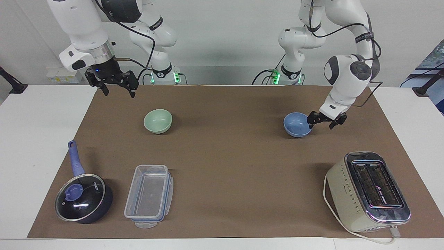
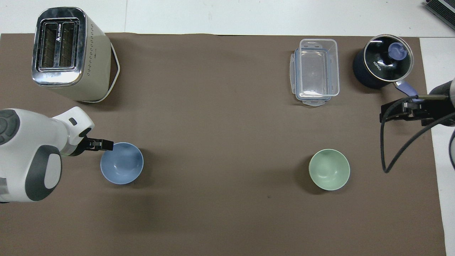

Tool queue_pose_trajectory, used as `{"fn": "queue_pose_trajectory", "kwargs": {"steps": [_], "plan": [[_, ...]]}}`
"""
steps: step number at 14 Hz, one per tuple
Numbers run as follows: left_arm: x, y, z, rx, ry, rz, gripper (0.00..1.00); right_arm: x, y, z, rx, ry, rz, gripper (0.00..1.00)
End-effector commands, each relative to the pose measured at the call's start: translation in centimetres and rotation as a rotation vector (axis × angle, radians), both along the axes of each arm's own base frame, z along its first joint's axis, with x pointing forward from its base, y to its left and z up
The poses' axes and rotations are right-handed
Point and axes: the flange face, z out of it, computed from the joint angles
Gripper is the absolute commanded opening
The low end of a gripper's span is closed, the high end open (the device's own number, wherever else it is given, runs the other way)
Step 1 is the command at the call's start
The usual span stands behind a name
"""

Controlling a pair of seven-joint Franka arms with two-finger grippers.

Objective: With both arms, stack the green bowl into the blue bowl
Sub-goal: 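Reach the left gripper to the blue bowl rim and grasp it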

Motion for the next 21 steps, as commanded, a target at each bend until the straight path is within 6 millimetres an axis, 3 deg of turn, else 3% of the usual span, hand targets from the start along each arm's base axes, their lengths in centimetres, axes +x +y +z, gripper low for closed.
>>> {"fn": "queue_pose_trajectory", "kwargs": {"steps": [1,2,3,4,9,15,17,21], "plan": [[-2.6,-1.4,-2.2,-0.014,-0.044,-0.023,1.0,-0.4,-0.3,0.0,0.006,-0.004,0.017,1.0],[-2.9,-1.5,-2.7,-0.015,-0.046,-0.022,0.48,-0.4,-0.3,0.0,0.006,-0.004,0.019,1.0],[-2.9,-1.4,-2.6,-0.015,-0.046,-0.02,0.13,-0.4,-0.2,0.0,0.006,-0.004,0.02,1.0],[-2.9,-1.4,-2.6,-0.014,-0.043,-0.02,0.0,-0.4,-0.3,0.0,0.006,-0.004,0.019,1.0],[-2.4,-0.7,-2.2,-0.022,-0.047,0.0,0.0,-0.5,-0.4,0.0,0.006,-0.002,0.014,1.0],[-0.2,-2.2,2.2,-0.082,-0.049,0.065,0.0,-0.4,-0.4,0.0,0.006,-0.004,0.017,1.0],[-0.1,-4.5,3.2,-0.105,-0.053,0.075,0.0,-0.5,-0.6,0.1,0.006,-0.004,0.016,1.0],[-1.7,-12.0,3.8,-0.219,-0.054,0.026,0.0,-0.5,-0.7,-0.1,0.006,-0.001,0.014,1.0]]}}
